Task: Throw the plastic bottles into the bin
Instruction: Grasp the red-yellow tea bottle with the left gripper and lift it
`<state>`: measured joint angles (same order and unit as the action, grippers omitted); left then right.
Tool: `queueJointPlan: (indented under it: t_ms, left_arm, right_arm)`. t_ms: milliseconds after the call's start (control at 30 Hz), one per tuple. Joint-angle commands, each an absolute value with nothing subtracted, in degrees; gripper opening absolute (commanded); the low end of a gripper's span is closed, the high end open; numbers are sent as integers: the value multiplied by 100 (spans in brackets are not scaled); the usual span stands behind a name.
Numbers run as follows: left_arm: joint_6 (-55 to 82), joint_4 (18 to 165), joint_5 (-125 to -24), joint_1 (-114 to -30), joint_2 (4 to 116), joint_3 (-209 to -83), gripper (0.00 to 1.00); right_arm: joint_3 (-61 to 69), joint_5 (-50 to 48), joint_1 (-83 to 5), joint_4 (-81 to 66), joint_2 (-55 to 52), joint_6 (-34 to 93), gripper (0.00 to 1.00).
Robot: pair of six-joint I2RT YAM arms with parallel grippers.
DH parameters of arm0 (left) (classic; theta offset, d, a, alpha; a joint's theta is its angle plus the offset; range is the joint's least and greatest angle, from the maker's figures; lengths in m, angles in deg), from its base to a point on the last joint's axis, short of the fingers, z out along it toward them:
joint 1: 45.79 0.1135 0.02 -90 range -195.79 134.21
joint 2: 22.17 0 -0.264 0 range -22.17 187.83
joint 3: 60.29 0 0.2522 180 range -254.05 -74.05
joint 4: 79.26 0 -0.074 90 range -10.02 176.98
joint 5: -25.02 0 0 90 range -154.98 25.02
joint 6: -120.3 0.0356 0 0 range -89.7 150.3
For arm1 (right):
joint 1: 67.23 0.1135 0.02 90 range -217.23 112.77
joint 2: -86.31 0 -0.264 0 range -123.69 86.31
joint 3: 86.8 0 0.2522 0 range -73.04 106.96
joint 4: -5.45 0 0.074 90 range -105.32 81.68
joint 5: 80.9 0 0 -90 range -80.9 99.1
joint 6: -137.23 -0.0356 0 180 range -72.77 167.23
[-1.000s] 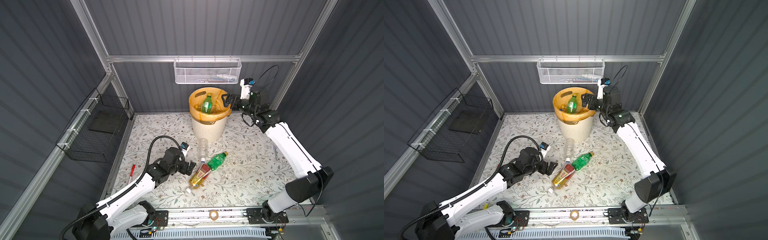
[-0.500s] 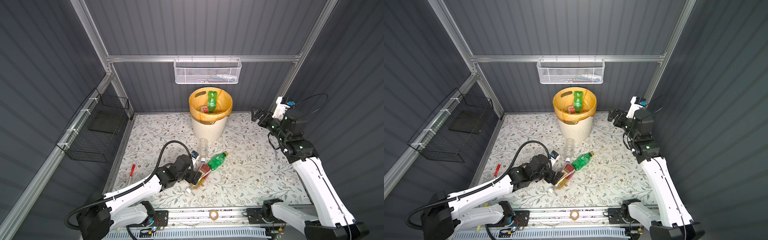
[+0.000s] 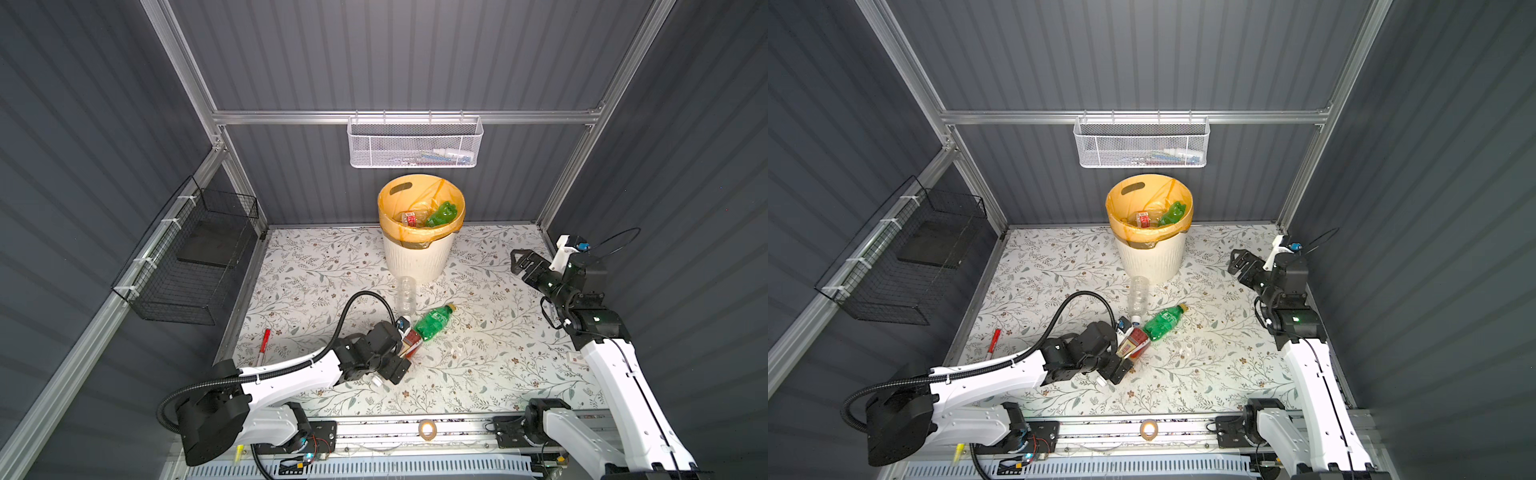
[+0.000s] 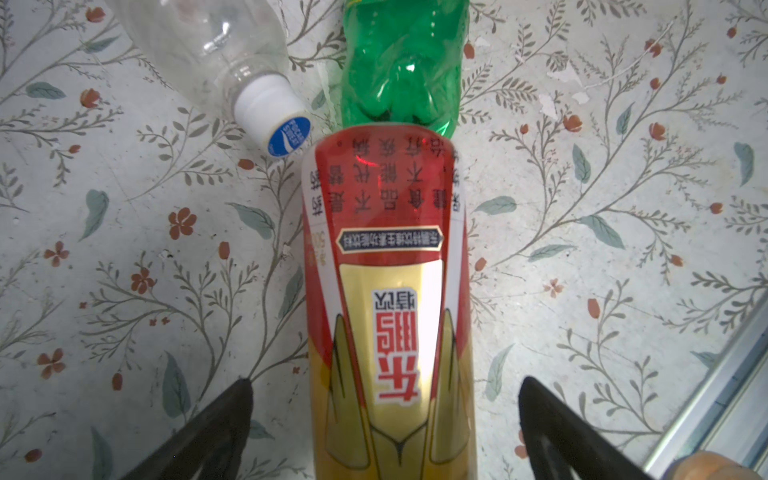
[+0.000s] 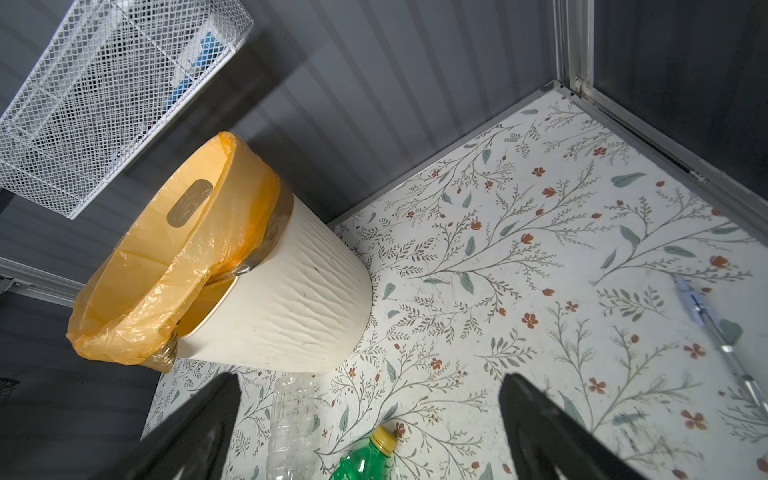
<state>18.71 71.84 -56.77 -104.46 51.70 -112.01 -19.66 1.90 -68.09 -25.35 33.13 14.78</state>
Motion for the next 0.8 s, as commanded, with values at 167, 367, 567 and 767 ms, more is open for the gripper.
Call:
queueJointPlan:
  t_ms: [167,367,567,767]
  left_arm:
    - [1782,7442,-5465,-10485,5737,-11359,100]
    - [1734,7662,-5570,-10485,5893,-11378,84]
    - [1624,7623,-5593,-10494,5426,-11206,60]
    - [1588,7280,-5350,-10494,4684,-11262,60]
  right_arm:
    - [-2214,35,-6894,-2244,3367,1340,99]
    - [-2319,52,-6932,-2233,3366,1321,99]
    - [-2382,57,-6995,-2310,3399,1326,99]
    - [-2485,-21,-7026,-2273,3329,1262,99]
